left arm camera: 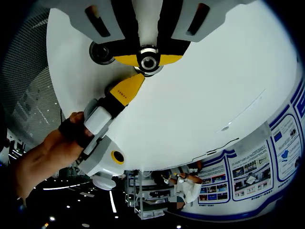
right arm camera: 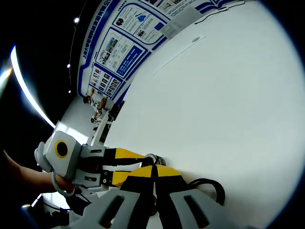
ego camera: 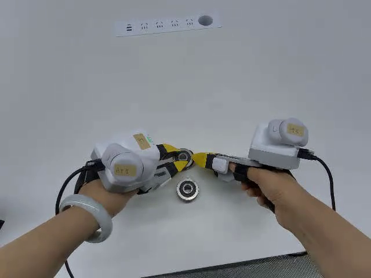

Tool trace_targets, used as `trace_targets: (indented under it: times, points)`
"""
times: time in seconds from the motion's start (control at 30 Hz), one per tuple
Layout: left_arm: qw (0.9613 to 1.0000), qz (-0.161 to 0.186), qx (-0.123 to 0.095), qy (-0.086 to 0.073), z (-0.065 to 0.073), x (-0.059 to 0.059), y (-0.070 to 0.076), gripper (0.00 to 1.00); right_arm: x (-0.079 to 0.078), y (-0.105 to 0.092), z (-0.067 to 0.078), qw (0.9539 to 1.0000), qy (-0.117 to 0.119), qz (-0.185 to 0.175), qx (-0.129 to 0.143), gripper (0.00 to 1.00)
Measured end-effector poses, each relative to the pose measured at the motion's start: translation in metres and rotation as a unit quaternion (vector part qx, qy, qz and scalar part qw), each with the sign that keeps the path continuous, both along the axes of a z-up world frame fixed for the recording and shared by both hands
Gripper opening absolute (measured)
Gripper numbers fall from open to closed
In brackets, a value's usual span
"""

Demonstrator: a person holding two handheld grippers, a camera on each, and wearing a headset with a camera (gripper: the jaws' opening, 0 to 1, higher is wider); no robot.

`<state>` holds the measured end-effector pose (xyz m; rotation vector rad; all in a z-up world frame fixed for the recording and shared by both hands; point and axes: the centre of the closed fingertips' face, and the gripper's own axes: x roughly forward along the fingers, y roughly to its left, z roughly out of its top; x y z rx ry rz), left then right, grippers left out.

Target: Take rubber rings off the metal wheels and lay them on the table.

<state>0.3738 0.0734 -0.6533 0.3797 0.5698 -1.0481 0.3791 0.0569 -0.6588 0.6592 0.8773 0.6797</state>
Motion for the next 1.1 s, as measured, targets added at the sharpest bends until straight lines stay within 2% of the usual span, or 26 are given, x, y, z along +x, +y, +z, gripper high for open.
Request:
trace_targets:
  times: [0.27, 0.4, 0.43, 0.53, 0.57, 0.6, 0.63, 0.67, 0.7, 0.77, 1.1]
  points:
    - [1.0000, 0.000, 0.002, -0.001, 0.000, 0.000, 0.000, 0.13, -0.001, 0.006, 0.006, 1.0000, -0.002, 0.003, 0.006, 0.02]
    - [1.0000, -0.001, 0.002, -0.001, 0.000, 0.000, 0.001, 0.13, -0.002, 0.011, 0.010, 0.9998, -0.004, 0.011, 0.016, 0.01]
    - [1.0000, -0.002, 0.002, -0.002, 0.000, 0.000, 0.001, 0.13, -0.002, 0.014, 0.013, 0.9996, -0.005, 0.012, 0.027, 0.01]
    - [1.0000, -0.003, 0.002, -0.002, 0.000, 0.001, 0.001, 0.13, -0.003, 0.017, 0.015, 0.9996, -0.009, 0.019, 0.019, 0.02]
    - [1.0000, -0.003, 0.002, -0.002, 0.000, 0.001, 0.001, 0.13, -0.005, 0.019, 0.017, 0.9993, -0.007, 0.023, 0.027, 0.02]
    - [1.0000, -0.003, 0.002, -0.002, 0.000, 0.001, 0.001, 0.13, -0.004, 0.023, 0.027, 0.9982, -0.011, 0.019, 0.056, 0.02]
    - [1.0000, -0.003, 0.002, -0.002, 0.000, 0.001, 0.001, 0.13, -0.003, 0.024, 0.032, 0.9975, -0.007, 0.013, 0.068, 0.02]
    - [1.0000, -0.003, 0.001, -0.003, 0.000, 0.001, 0.001, 0.13, -0.004, 0.020, 0.027, 0.9990, -0.013, 0.020, 0.037, 0.02]
    - [1.0000, -0.004, 0.001, -0.003, 0.000, 0.001, 0.001, 0.13, -0.004, 0.019, 0.027, 0.9990, -0.020, 0.025, 0.032, 0.02]
    - [1.0000, -0.004, 0.001, -0.002, 0.000, 0.000, 0.000, 0.13, -0.003, 0.020, 0.026, 0.9991, -0.012, 0.018, 0.037, 0.02]
    - [1.0000, -0.002, -0.005, -0.004, 0.001, 0.002, -0.001, 0.14, -0.004, 0.013, 0.017, 0.9999, -0.004, 0.003, 0.014, 0.02]
